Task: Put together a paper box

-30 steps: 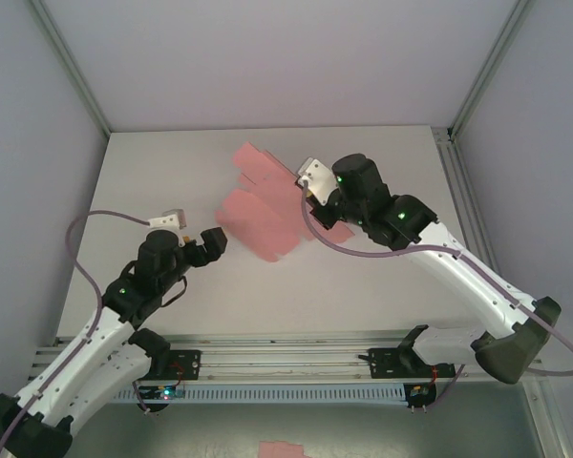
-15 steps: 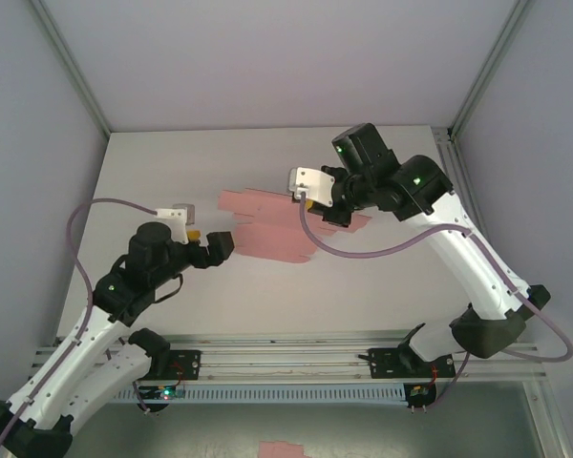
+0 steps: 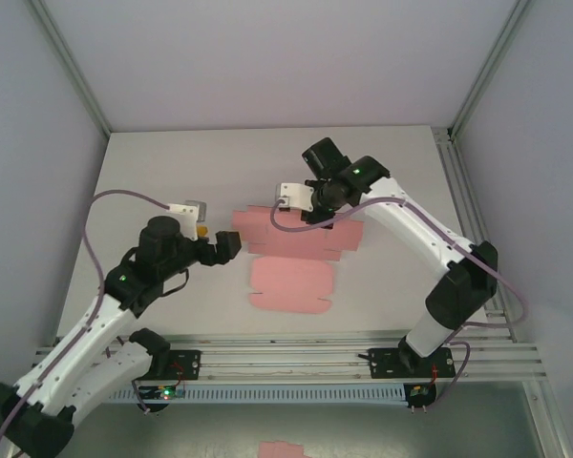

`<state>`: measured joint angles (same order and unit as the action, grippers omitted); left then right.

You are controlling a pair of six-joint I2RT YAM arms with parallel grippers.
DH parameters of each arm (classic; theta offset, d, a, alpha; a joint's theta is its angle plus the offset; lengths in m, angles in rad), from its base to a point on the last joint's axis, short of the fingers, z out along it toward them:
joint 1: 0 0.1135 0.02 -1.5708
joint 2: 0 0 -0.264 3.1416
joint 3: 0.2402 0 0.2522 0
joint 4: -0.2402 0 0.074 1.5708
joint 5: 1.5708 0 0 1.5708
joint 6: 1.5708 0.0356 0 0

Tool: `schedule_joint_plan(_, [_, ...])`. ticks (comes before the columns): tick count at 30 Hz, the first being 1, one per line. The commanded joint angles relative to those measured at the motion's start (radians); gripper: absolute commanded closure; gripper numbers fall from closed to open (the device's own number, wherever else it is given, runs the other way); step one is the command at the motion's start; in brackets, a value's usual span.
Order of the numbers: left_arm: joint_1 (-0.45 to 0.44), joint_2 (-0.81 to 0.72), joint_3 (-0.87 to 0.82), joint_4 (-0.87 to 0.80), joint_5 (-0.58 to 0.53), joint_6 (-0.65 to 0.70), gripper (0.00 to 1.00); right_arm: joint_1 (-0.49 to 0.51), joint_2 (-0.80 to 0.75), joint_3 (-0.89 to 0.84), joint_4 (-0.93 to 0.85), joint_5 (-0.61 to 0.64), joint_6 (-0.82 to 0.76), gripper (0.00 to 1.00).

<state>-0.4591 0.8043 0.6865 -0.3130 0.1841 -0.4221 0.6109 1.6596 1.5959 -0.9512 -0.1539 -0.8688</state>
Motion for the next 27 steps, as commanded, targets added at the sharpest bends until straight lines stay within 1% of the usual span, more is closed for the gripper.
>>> schedule_joint_plan(1, [-0.010,0.063,-0.029,0.081,-0.047,0.041,0.00,-0.020,0.006,-0.040,0.173,0.050,-0.037,1.00])
schedule_joint_plan(3, [-0.010,0.093,-0.042,0.116,-0.030,0.063,0.00,-0.022,-0.004,-0.091,0.245,0.065,-0.043,1.00])
schedule_joint_plan(5, [-0.007,0.113,-0.058,0.145,-0.022,0.080,0.00,-0.023,-0.022,-0.141,0.287,0.050,-0.063,1.00])
schedule_joint_plan(8, [0.004,0.136,-0.062,0.140,-0.051,0.091,0.00,-0.032,-0.056,-0.183,0.268,-0.025,-0.119,1.00])
schedule_joint_plan(11, [0.027,0.144,-0.058,0.148,-0.045,0.125,0.00,-0.037,-0.093,-0.211,0.226,-0.096,-0.175,1.00])
schedule_joint_plan(13, [0.041,0.143,-0.062,0.188,-0.003,0.167,0.00,-0.039,-0.111,-0.217,0.218,-0.125,-0.181,1.00])
schedule_joint_plan(17, [0.050,0.171,-0.064,0.243,0.068,0.239,0.00,-0.043,-0.138,-0.226,0.237,-0.140,-0.169,1.00])
schedule_joint_plan(21, [0.049,0.201,-0.051,0.289,0.109,0.284,0.00,-0.045,-0.153,-0.233,0.226,-0.157,-0.187,1.00])
schedule_joint_plan(25, [0.050,0.214,0.016,0.280,0.173,0.350,0.00,-0.046,-0.137,-0.203,0.170,-0.158,-0.185,1.00])
schedule_joint_plan(27, [0.050,0.229,0.071,0.244,0.200,0.399,0.00,-0.045,-0.127,-0.192,0.149,-0.161,-0.188,1.00])
